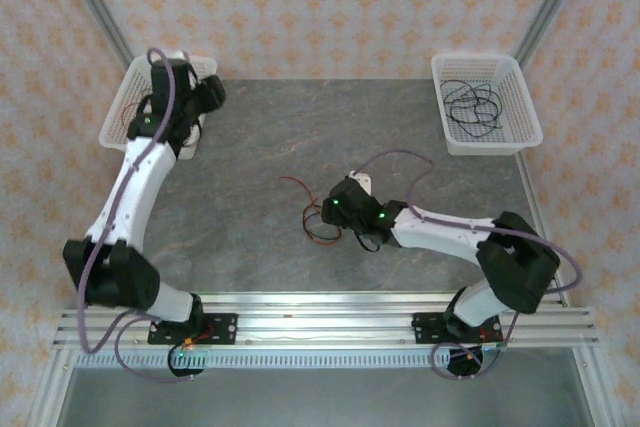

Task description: Untangle the cables

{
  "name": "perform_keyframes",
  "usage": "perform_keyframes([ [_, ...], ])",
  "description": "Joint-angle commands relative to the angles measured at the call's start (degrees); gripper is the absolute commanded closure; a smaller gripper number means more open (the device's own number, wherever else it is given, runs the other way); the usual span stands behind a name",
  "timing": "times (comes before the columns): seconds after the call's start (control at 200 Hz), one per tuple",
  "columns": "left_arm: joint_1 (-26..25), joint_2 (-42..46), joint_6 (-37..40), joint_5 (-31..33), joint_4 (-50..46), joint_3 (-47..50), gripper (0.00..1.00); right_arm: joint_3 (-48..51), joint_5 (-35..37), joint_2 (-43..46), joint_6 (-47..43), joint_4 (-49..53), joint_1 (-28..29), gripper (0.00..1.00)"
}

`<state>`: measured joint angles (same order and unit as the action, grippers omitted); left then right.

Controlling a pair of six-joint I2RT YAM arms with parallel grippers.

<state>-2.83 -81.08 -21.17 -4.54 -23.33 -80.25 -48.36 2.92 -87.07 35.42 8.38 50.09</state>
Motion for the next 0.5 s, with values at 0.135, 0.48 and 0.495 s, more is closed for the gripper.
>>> perform_keyframes([
  [0.135, -6.3, 13.1, -4.3, 3.2, 4.4, 16.1, 0.38, -4.6, 2.0, -8.5, -0.7, 1.5, -0.2, 0.35],
  [0.48, -7.5, 23.3, -5.4, 4.4, 2.3, 23.3, 0.38, -5.2, 2.1, -12.6, 0.4, -1.4, -0.2, 0.48],
  [0.495, -7.5, 23.5, -5.4, 4.4, 2.2, 23.4, 0.38, -5.2, 2.2, -12.6, 0.3, -1.4, -0.3, 0.48],
])
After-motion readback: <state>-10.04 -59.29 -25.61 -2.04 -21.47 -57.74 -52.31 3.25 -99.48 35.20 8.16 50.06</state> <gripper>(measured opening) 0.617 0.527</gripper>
